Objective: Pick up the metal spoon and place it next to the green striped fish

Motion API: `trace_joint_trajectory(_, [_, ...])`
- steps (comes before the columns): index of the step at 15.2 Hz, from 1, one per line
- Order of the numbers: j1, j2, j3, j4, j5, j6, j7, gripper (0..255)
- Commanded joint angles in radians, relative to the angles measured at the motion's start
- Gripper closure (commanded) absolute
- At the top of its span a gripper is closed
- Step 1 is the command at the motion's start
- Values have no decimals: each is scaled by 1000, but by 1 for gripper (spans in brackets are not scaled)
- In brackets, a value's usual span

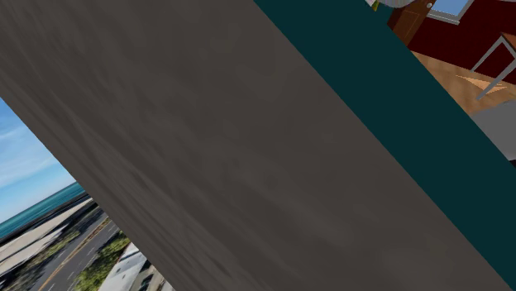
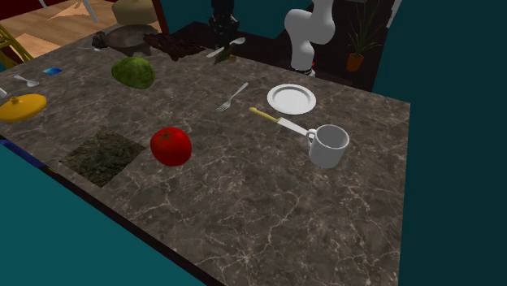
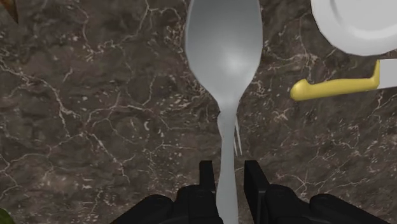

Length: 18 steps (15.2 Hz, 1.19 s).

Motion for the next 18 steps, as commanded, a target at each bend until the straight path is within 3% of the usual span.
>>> trace_joint_trajectory(1, [-21, -36, -34, -25, -14, -17, -45, 255])
trace_joint_trajectory(4, [-53, -72, -89, -42, -38, -43, -113, 255])
trace_joint_trajectory(18, [-49, -30, -110, -199, -26, 152, -153, 255])
